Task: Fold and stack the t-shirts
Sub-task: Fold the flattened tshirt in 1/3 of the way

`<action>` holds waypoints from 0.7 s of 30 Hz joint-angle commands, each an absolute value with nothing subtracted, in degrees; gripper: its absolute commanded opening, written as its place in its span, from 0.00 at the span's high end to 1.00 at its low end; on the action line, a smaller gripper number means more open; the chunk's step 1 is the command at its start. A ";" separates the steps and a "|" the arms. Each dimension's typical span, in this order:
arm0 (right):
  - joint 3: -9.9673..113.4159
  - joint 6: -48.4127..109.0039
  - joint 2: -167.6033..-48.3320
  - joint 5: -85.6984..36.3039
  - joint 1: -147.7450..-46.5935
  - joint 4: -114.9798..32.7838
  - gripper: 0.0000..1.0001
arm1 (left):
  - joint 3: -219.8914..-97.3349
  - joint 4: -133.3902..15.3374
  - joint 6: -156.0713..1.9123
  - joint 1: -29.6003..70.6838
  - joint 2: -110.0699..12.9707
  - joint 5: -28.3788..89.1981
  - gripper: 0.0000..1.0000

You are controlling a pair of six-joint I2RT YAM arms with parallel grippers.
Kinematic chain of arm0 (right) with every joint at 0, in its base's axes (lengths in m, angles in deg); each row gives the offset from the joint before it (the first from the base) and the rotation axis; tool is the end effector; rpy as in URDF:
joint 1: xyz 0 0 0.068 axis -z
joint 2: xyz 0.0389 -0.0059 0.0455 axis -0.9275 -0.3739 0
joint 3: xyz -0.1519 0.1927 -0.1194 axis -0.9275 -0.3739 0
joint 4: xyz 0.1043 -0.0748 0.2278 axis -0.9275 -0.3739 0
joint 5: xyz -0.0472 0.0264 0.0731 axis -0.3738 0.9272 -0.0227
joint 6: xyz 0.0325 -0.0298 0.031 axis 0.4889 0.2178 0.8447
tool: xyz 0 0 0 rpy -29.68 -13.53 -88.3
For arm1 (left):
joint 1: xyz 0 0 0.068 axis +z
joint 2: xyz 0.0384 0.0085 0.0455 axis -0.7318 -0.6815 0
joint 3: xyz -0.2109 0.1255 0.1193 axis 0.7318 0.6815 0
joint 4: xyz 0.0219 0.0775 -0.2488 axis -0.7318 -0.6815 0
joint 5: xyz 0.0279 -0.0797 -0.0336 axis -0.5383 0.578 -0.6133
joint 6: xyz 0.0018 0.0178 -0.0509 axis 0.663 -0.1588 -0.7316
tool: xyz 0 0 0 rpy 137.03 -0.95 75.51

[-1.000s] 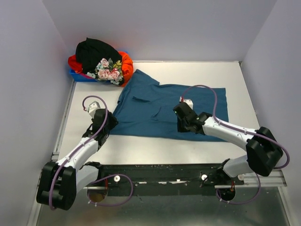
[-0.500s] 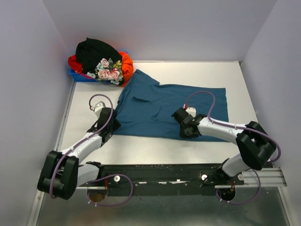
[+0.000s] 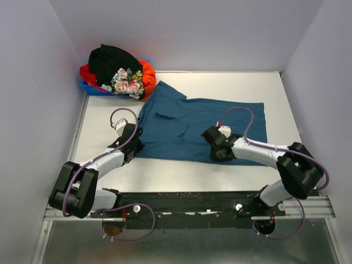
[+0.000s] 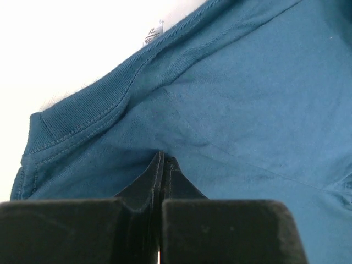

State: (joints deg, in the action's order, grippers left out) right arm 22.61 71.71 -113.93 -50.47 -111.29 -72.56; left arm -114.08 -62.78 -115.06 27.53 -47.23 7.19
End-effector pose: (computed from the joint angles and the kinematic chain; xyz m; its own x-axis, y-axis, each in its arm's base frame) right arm 0.1999 0.1727 0.1607 -0.8979 0.1284 -0.4210 0.1298 0.9912 0.0255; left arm 0.2220 -0.0688 0.1505 -0.5770 -0.5757 -0.5794 -0.4301 0.8172 -0.3837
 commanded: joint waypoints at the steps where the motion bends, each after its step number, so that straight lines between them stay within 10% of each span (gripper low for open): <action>1: 18.63 74.89 -113.99 -45.88 -111.37 -74.60 0.99 | -115.97 -69.11 -118.58 27.35 -49.25 7.29 1.00; 21: 22.13 72.09 -101.59 -51.84 -111.46 -83.04 0.99 | -119.12 -83.98 -120.18 18.92 -32.21 -6.58 0.87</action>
State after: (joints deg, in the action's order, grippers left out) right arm 17.32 74.88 -102.94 -48.26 -111.11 -80.34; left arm -113.16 -81.01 -122.69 20.19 -33.26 1.31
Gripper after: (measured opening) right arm 0.011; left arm 0.095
